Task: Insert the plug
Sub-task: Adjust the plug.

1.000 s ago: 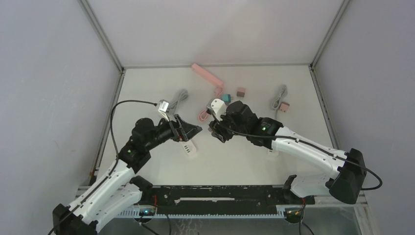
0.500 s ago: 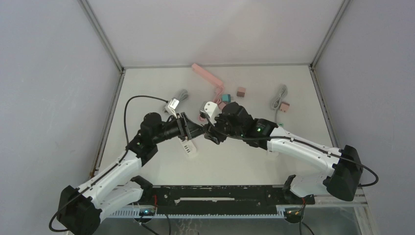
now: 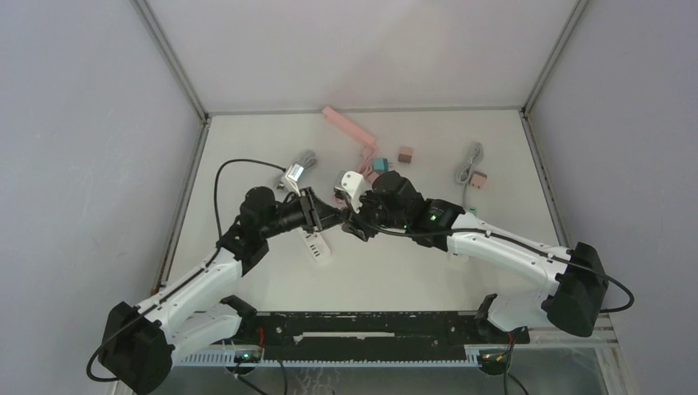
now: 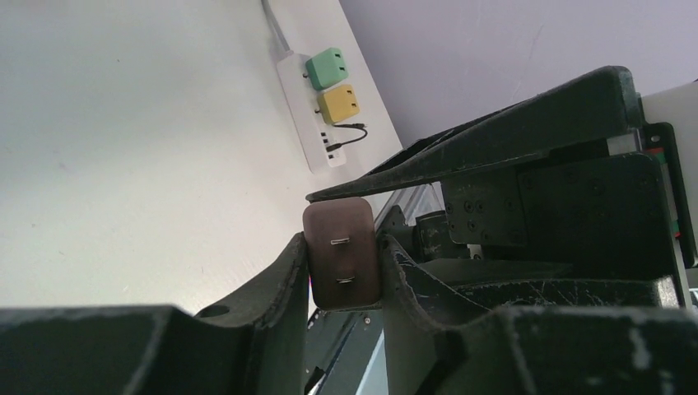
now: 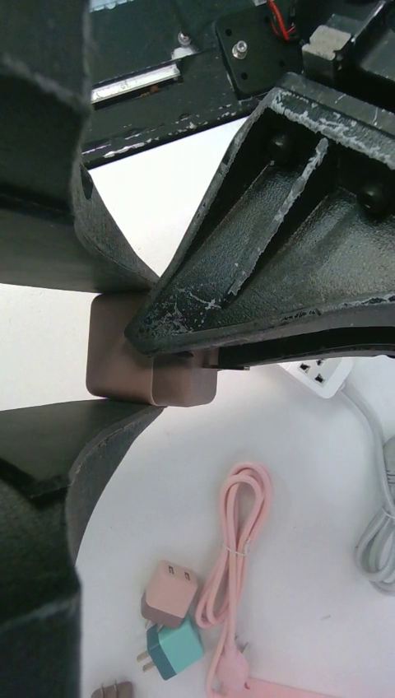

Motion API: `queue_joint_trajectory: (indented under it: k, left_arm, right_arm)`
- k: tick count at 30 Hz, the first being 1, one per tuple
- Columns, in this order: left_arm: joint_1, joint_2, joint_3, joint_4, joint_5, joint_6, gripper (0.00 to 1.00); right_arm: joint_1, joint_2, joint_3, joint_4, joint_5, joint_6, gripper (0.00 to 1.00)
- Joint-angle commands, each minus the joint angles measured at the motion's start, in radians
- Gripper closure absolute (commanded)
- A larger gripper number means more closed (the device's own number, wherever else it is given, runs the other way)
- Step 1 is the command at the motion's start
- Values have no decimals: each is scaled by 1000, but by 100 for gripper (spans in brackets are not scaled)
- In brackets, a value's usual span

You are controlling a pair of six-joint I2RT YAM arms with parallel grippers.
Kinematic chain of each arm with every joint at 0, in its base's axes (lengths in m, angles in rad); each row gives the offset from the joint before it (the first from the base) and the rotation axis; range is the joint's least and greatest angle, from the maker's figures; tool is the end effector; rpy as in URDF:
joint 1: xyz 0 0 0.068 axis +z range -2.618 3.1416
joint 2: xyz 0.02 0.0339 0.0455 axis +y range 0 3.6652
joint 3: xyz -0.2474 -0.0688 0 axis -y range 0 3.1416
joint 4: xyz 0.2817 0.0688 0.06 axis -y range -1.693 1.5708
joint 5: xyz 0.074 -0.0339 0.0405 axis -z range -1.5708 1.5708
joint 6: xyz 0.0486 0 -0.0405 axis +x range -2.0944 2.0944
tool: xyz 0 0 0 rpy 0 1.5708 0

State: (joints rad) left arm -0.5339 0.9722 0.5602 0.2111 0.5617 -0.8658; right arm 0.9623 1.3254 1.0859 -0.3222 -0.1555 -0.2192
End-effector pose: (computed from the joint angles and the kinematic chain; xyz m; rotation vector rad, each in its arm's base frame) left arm 0.2240 -0.1625 0.2371 0.1310 1.9985 -1.4558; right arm 0.1945 0.2923 0.2800 -1.2940 1.7608 0.5962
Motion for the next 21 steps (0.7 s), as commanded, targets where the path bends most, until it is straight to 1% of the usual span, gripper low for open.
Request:
queue_joint_trajectory:
  k: [1,4,6,8,10,16,21]
  left_arm:
    - [1,-68,13,119,-4,-4,100]
    - [14,-116,-19,150,-54,-14,100]
    - [24,-148,-34,164,-85,-18,100]
    - [31,-178,-49,183,-116,-26,100]
    - [35,-208,-74,213,-142,-39,100]
    - [38,-261,-141,317,-201,-91,100]
    - [38,-296,-193,418,-245,-143,100]
  right_arm:
    - [-21,-33,1,118,-39,46,48]
    - [-58,-64,-25,182,-87,115,41]
    - [-89,-84,-52,251,-146,190,31]
    - [-119,-106,-93,341,-190,278,18]
    - [-148,-121,-137,445,-225,386,14]
    - [-223,-121,-218,699,-293,696,13]
    - [-265,-52,-252,925,-388,966,13]
